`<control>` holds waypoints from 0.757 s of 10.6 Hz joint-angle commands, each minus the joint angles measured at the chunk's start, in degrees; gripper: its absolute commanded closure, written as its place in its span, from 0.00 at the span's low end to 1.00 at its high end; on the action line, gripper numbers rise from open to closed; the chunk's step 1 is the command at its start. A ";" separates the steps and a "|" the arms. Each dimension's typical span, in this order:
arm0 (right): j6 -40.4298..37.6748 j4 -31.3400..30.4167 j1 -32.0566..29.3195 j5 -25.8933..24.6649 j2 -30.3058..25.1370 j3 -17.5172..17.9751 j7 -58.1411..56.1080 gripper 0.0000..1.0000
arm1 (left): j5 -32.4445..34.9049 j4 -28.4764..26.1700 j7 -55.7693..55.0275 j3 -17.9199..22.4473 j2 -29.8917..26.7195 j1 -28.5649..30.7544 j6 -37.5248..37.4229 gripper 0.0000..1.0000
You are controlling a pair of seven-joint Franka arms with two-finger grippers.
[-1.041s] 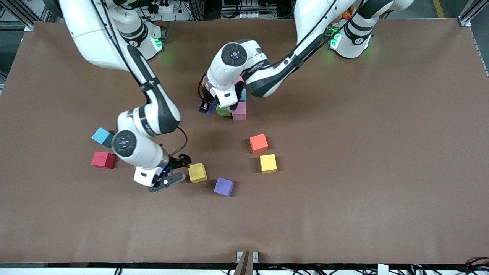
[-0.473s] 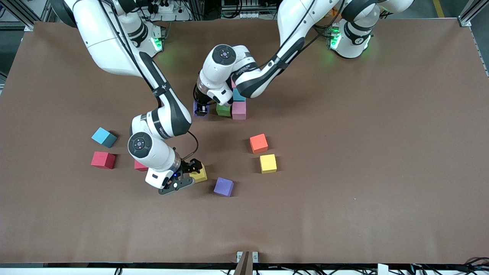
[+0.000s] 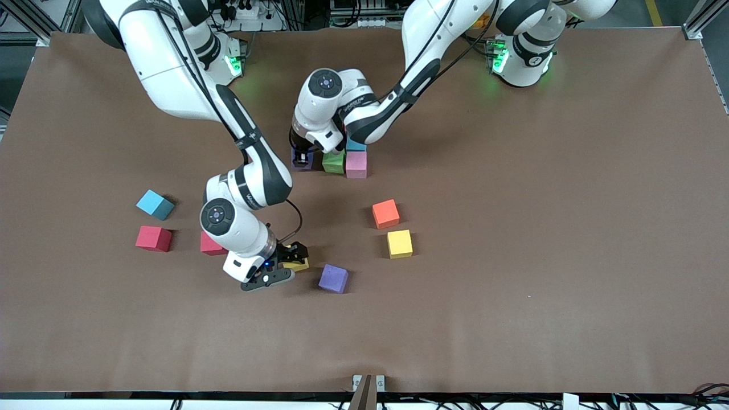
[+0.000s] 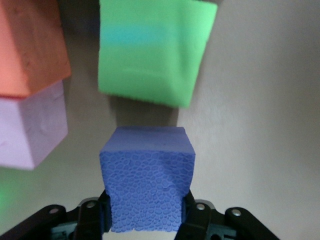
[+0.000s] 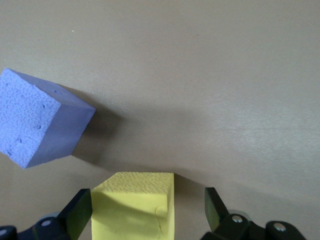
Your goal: Form number 2 with 11 blocks
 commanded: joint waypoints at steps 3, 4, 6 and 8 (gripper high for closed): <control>-0.06 1.02 0.66 0.89 1.12 0.13 2.31 0.00 | 0.13 1.29 -0.80 1.11 1.85 -0.98 0.47 1.00; -0.33 1.28 0.66 0.89 0.86 0.04 3.28 0.00 | 0.13 1.20 -0.80 1.11 1.94 -0.98 0.47 1.00; -0.68 1.63 0.23 0.98 -0.01 0.04 2.93 0.00 | 0.21 1.11 -0.88 1.90 2.82 -1.50 0.47 1.00; -0.77 1.63 0.31 1.06 -0.11 0.04 3.11 0.00 | 0.13 1.11 -0.97 2.34 3.08 -1.95 0.47 1.00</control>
